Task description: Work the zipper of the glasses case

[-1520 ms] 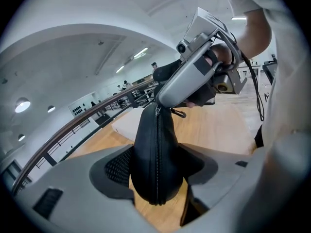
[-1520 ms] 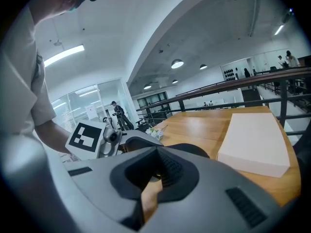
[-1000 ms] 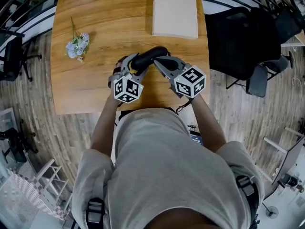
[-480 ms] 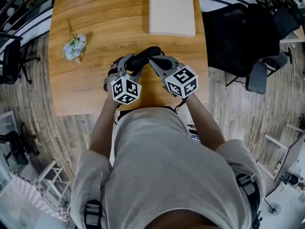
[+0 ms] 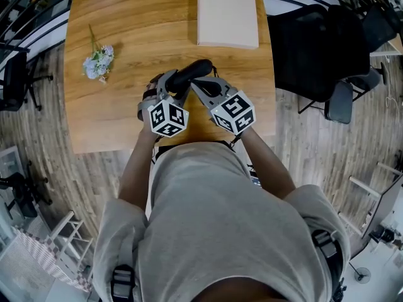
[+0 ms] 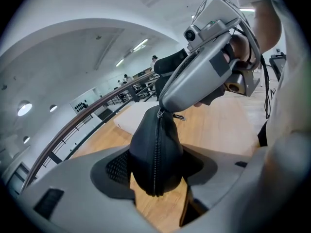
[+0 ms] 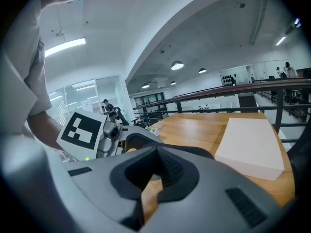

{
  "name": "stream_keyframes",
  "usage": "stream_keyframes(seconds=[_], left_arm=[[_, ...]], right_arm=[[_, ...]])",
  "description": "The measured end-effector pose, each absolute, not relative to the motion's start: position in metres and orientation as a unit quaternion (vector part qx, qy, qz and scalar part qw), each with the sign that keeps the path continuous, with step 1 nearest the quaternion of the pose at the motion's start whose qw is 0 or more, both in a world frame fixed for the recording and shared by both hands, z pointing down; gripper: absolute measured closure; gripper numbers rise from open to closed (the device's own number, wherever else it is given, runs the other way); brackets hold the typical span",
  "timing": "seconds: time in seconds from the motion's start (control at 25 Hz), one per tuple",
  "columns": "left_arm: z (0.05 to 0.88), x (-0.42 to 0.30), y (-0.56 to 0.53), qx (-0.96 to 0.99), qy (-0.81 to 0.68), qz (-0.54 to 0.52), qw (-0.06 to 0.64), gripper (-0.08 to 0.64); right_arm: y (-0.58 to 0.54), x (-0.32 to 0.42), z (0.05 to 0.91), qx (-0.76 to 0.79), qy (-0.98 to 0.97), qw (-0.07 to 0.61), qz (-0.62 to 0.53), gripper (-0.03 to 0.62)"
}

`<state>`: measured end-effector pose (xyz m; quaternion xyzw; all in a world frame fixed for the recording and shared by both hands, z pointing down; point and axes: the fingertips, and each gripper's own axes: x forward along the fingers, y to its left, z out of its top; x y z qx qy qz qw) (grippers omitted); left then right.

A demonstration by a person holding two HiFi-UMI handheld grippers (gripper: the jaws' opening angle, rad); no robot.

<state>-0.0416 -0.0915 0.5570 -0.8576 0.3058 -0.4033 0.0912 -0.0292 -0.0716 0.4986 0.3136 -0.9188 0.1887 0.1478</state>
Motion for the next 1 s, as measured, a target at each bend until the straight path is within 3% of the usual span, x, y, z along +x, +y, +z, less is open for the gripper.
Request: stream_keyframes(seconds=[0.4,1.0], left_arm=[[0.535,-0.034,-0.084,-0.867,0.295,-0.378,0.134,0.287],[0.540,-0.037,-0.097,-0.854,0.309,-0.402,0.114,0.288]], right_arm=[[-0.087,-0.008,0.503,0.340,-0.905,0.136,0.215,0.568],[-0.076,-0.026,0.490,0.322,-0.918,0.132,0.191,0.568]])
